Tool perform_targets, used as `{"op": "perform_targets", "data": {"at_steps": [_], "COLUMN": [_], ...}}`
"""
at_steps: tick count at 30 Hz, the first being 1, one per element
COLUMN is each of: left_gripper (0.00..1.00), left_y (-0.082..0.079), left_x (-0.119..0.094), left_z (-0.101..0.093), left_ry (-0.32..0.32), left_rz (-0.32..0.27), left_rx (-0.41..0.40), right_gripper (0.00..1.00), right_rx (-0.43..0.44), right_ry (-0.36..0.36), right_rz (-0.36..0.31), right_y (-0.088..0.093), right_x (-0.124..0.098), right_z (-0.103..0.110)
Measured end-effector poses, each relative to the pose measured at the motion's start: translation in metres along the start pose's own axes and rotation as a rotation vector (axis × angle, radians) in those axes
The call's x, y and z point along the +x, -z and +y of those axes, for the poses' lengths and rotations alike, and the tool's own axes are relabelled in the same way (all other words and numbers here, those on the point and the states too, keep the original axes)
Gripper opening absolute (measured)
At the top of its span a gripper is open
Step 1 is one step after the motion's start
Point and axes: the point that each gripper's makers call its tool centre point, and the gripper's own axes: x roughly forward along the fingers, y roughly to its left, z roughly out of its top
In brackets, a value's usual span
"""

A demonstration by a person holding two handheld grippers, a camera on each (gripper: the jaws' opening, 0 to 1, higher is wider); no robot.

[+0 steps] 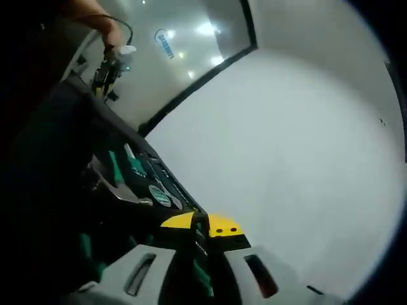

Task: Pick up the tools and put them into their designated positions in the toolbox.

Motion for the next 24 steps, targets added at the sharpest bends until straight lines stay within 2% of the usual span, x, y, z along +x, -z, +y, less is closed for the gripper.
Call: {"op": "perform_targets", "data": {"at_steps": [3,6,7,8,9,10,11,12,13,14,16,18,19,20,21,22,24], "left_gripper": [0.20,0.32,0.28,0.25,0.25,0.17,0.11,0.08,0.02,0.00,0.00,0.00,0.00,0.00,0.04,0.14,0.33], "left_y": [-0.012,-0.014,-0.017,-0.014,-0.017,-0.016,-0.010,-0.015,-0.016,-0.015,-0.032,-0.030,-0.029,-0.025,-0.020,-0.016,-0.019], "left_x": [0.013,0.024,0.025,0.024,0.026,0.025,0.020,0.022,0.019,0.012,-0.003,-0.008,-0.006,-0.006,-0.004,-0.002,0.007], "left_z": [0.000,-0.017,-0.017,-0.019,-0.013,-0.009,-0.001,-0.003,-0.003,0.001,0.014,0.007,0.005,0.010,0.005,-0.003,-0.012], "left_ry": [0.015,0.125,0.153,0.197,0.180,0.165,0.118,0.142,0.133,0.114,0.012,0.037,0.037,0.017,0.032,0.063,0.136], "left_rz": [-0.015,-0.017,-0.011,0.024,0.019,0.023,0.082,0.055,0.062,0.068,-0.037,-0.032,-0.020,0.002,0.014,0.028,-0.010], "left_rx": [0.000,0.004,0.033,0.017,0.021,0.004,0.033,0.017,-0.007,-0.051,-0.034,-0.013,-0.004,0.042,0.064,0.070,0.013], "right_gripper": [0.04,0.04,0.04,0.04,0.04,0.04,0.04,0.04,0.04,0.04,0.04,0.04,0.04,0.04,0.04,0.04,0.04], "right_rx": [0.000,-0.009,-0.012,-0.013,-0.014,-0.016,-0.016,-0.017,-0.015,-0.015,-0.017,-0.019,-0.021,-0.023,-0.024,-0.024,-0.026], "right_ry": [0.003,-0.002,-0.003,-0.004,-0.004,-0.003,-0.002,-0.001,0.000,0.000,0.000,-0.003,-0.005,-0.007,-0.008,-0.010,-0.012], "right_rz": [0.000,0.004,0.004,0.003,0.002,0.004,0.006,0.007,0.008,0.007,0.006,0.004,0.002,0.001,-0.001,-0.001,0.000], "right_y": [-0.001,0.000,-0.001,-0.001,-0.001,-0.001,-0.001,0.000,-0.001,-0.001,-0.001,-0.002,-0.002,-0.003,-0.004,-0.004,-0.003], "right_x": [-0.002,0.001,0.000,0.000,-0.001,-0.001,-0.001,-0.001,-0.001,-0.002,-0.002,-0.001,-0.001,-0.001,-0.001,-0.002,-0.002], "right_z": [0.000,0.002,0.002,0.002,0.002,0.002,0.001,0.001,0.001,0.001,0.001,0.002,0.002,0.003,0.003,0.004,0.004]}}
